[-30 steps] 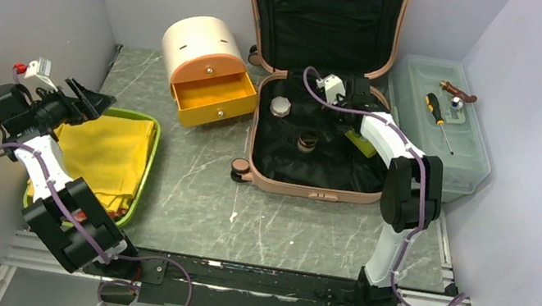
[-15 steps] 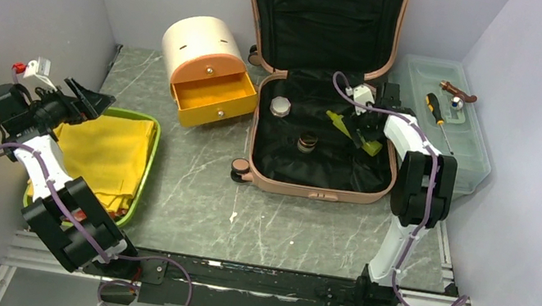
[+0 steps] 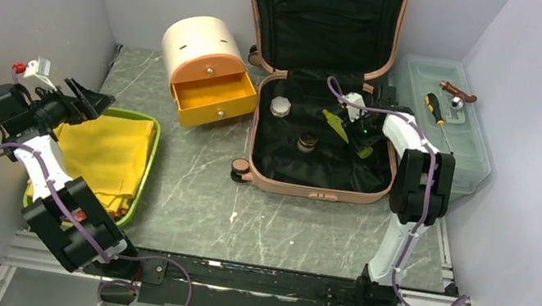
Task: Open, take out, and arrange the luggage
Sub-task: Pick up the makeup from the center of the board, then place the makeup in the drawer.
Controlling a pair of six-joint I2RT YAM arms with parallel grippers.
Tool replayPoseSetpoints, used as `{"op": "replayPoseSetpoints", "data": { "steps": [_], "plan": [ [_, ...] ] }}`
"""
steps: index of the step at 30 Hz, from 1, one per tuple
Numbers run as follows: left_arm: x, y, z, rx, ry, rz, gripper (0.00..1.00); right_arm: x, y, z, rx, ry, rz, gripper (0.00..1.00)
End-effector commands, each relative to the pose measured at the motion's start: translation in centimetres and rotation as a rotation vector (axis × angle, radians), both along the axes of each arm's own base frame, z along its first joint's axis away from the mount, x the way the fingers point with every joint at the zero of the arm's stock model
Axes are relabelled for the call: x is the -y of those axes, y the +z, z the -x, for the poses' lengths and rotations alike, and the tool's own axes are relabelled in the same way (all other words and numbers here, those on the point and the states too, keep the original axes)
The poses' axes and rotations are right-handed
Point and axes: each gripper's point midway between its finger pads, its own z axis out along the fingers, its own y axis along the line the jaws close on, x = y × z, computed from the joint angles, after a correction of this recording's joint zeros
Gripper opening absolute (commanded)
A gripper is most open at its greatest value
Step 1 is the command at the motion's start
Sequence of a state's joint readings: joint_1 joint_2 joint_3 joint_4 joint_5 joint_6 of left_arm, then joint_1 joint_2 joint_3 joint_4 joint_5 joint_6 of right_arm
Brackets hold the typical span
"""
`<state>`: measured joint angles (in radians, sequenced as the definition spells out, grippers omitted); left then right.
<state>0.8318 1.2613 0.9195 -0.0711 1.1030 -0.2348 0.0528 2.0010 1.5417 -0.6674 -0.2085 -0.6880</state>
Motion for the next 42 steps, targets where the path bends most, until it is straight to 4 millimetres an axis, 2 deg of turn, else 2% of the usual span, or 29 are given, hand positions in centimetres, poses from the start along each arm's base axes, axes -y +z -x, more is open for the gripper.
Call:
{"op": "replayPoseSetpoints", "data": {
  "steps": [1,7,13,15,19,26,27,29,33,36,42],
  "plan": [
    [0.1,0.4,0.1,0.022,-0.020,0.005,0.99,-1.0,3.2,-0.2,0.053,0.041,-0.059,0.20],
    [0.1,0.4,0.1,0.022,-0.020,0.006,0.99,-2.2,7.9,0.1,0.151,0.064,-0.122,0.08],
    [0.2,0.4,0.1,0.022,-0.020,0.009,0.99,-4.7,12.9,1.8,0.245,0.156,-0.176,0.04],
    [0.1,0.4,0.1,0.022,-0.019,0.011,0.99,-6.2,14.3,2.7,0.273,0.208,-0.167,0.04],
    [0.2,0.4,0.0,0.023,-0.021,0.017,0.99,-10.6,16.8,3.6,0.345,0.313,-0.091,0.04],
    [0.2,0.4,0.0,0.023,-0.021,0.026,0.99,-18.1,21.5,2.0,0.414,0.415,-0.033,0.02],
    [0.3,0.5,0.1,0.024,-0.021,0.026,0.99,-19.1,22.6,1.7,0.444,0.440,-0.019,0.02],
    [0.3,0.5,0.1,0.026,-0.020,0.023,0.99,-21.0,22.9,1.7,0.469,0.504,0.034,0.02],
    [0.3,0.6,0.1,0.028,-0.019,0.020,0.99,-23.9,22.0,1.3,0.546,0.630,0.177,0.00],
    [0.3,0.6,0.1,0.028,-0.017,0.020,0.99,-26.0,21.8,0.5,0.623,0.662,0.253,0.00],
    [0.2,0.5,0.1,0.026,-0.014,0.023,0.99,-30.2,22.4,0.1,0.717,0.705,0.271,0.00]
  ]
}}
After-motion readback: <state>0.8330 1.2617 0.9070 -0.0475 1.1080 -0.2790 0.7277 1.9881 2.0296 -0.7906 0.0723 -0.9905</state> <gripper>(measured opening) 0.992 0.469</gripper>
